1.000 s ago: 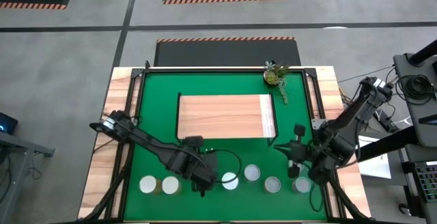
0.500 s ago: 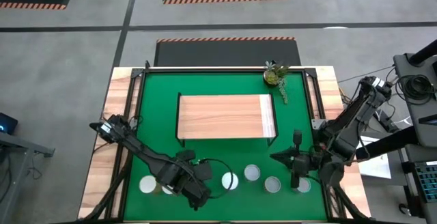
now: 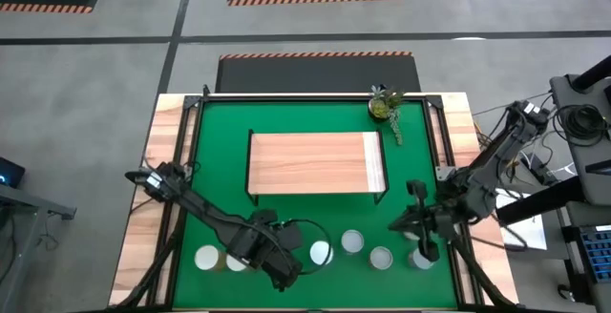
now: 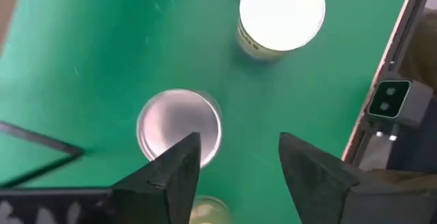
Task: Pick and place cans onto a shelf
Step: Put the canned cherries on the shelf
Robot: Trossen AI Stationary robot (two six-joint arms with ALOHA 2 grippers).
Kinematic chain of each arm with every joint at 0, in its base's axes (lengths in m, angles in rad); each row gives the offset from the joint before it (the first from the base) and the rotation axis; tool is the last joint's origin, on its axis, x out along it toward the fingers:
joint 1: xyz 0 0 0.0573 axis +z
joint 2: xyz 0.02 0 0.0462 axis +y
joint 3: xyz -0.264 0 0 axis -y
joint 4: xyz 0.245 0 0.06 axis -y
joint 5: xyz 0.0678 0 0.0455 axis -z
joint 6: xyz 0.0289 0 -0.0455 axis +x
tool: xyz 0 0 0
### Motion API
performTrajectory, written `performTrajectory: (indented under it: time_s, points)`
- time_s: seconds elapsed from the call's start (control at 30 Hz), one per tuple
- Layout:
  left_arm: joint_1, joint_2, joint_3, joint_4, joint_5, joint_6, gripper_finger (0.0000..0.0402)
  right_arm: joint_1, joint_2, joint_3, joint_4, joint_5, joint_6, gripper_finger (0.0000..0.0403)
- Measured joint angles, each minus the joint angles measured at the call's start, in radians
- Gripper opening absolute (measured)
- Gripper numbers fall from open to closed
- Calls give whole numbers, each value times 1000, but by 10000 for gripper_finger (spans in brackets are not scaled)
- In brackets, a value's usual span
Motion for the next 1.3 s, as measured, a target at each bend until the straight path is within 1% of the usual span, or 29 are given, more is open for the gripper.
performTrajectory:
  time_s: [0.2,0.37,0.5,0.63,0.83,0.97,1.13,1.3]
  points:
    - [-21,3,-38,1,-14,-135,219,1,-143,-65,5,0,1,9]
    - [-27,4,-57,-1,-27,-217,252,1,-200,-94,1,-1,0,9]
    - [-26,4,-83,5,-122,-221,282,1,-206,-95,-4,-2,3,9]
    - [-45,4,-145,54,-154,-126,302,1,-206,-95,-7,-2,2,9]
    - [-77,4,-194,73,-228,-61,300,1,-206,-95,-11,-2,2,9]
    - [-87,3,-216,71,-273,-50,294,1,-206,-95,-12,-2,2,9]
    - [-88,3,-258,103,-277,-53,292,1,-205,-95,-15,-2,3,9]
    - [-94,3,-248,132,-293,-41,292,1,-205,-95,-15,-2,8,9]
